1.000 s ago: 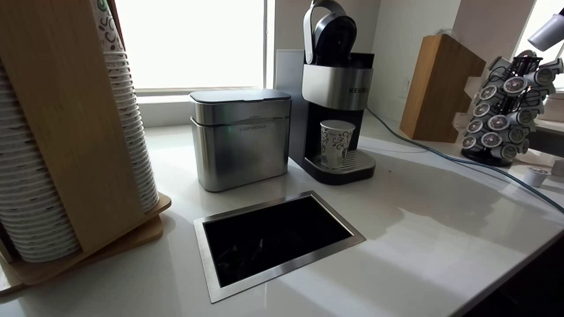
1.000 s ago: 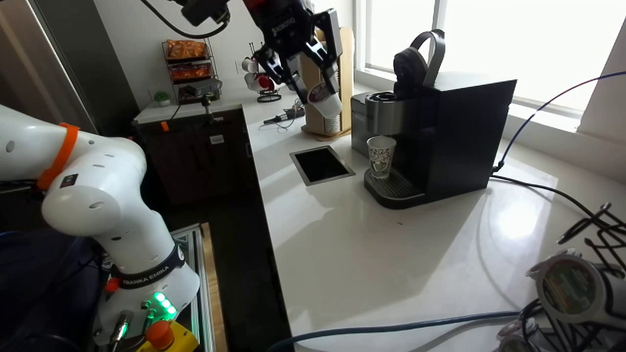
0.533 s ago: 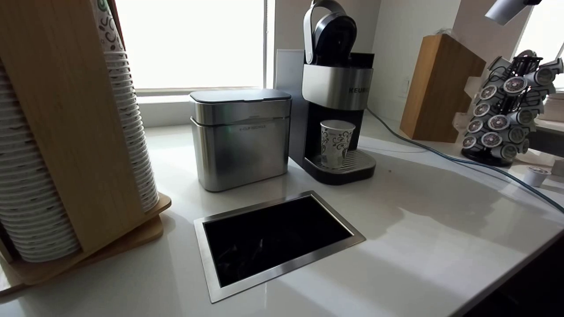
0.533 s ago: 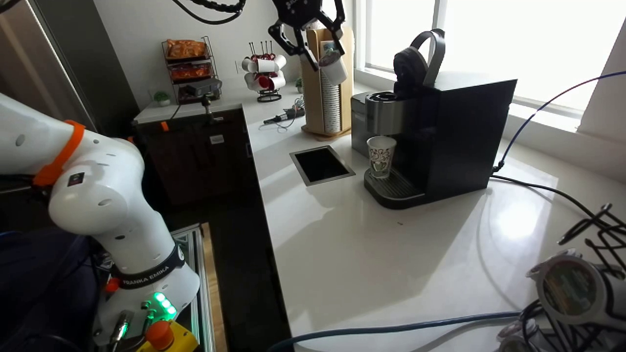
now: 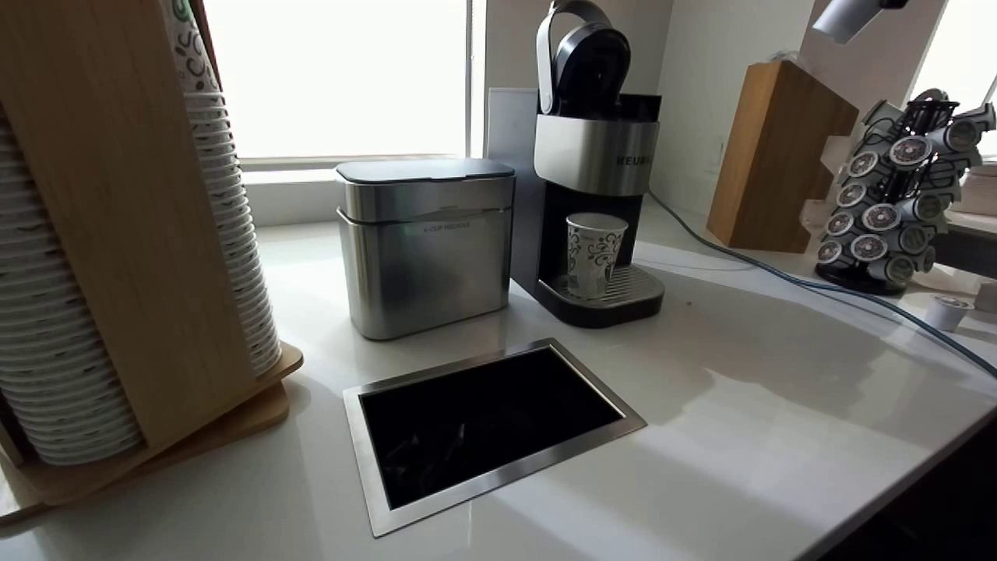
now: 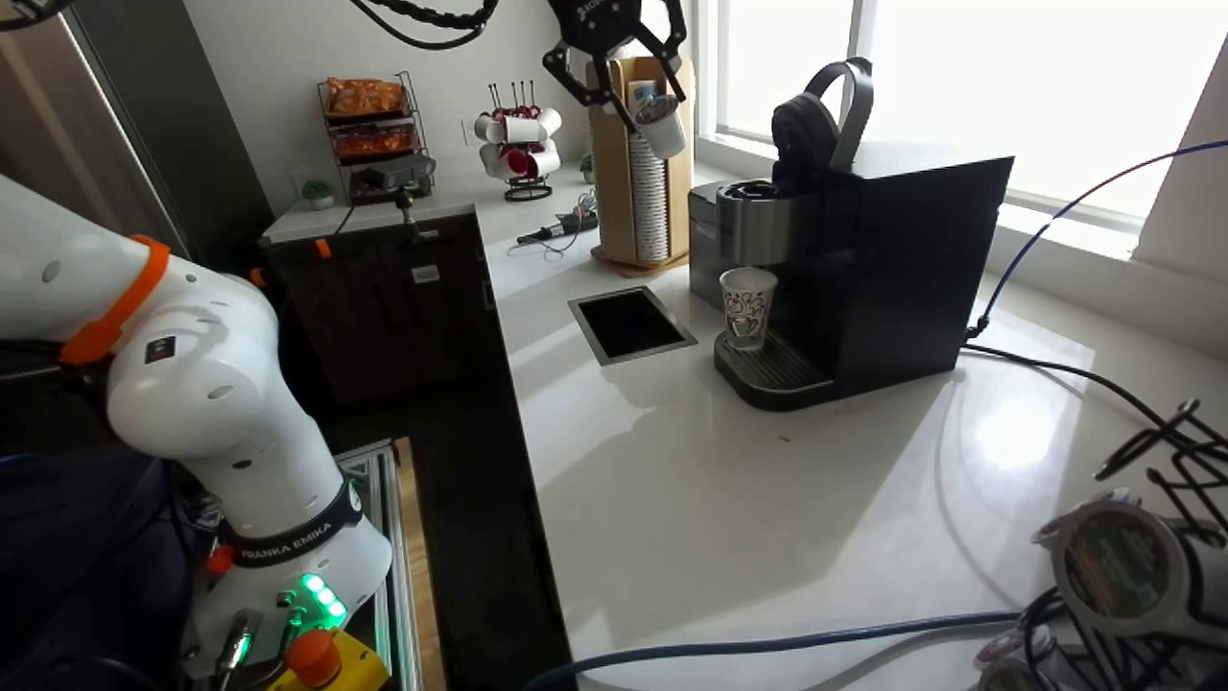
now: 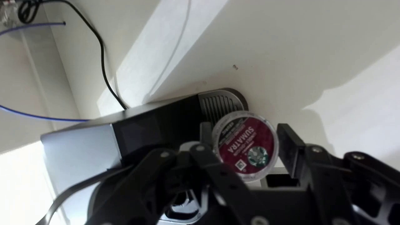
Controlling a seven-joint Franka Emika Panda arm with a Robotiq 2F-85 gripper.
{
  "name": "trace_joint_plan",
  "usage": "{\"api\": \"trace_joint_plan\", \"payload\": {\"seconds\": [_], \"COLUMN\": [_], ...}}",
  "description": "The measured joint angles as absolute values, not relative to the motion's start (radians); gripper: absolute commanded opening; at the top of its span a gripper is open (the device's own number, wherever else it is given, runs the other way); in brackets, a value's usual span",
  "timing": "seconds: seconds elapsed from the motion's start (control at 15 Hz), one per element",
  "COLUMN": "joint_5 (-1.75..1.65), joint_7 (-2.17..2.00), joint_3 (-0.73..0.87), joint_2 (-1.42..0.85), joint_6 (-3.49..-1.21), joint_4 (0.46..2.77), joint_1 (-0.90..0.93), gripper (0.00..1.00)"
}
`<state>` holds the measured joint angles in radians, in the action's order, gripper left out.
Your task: Remove one coffee pod from the rack and put it in the coffee maker
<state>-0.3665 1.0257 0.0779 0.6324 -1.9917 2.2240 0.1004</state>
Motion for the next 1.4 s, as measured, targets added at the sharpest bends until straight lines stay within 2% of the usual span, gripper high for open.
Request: {"api": "trace_joint_plan", "payload": {"seconds": [0.4,0.47,0.73,0.8,1.4], "joint_5": [-0.391,-0.409,-0.454,-0.455,-0.632], "joint_7": [1.223,1.256,1.318,1.32,1.397], "joint_3": [0.052,0.044,0.014,0.014,-0.1], "joint_2": [0.407,0.366,0.251,0.242,0.112], "joint_6": [-1.896,-1.865,-1.82,-1.819,-1.826], "joint_4": [2.025,1.971,1.834,1.827,1.8], "joint_1": [0.14,0.135,0.13,0.129,0.128], "gripper": [0.29,0.54,0.54,0.29,0.29]}}
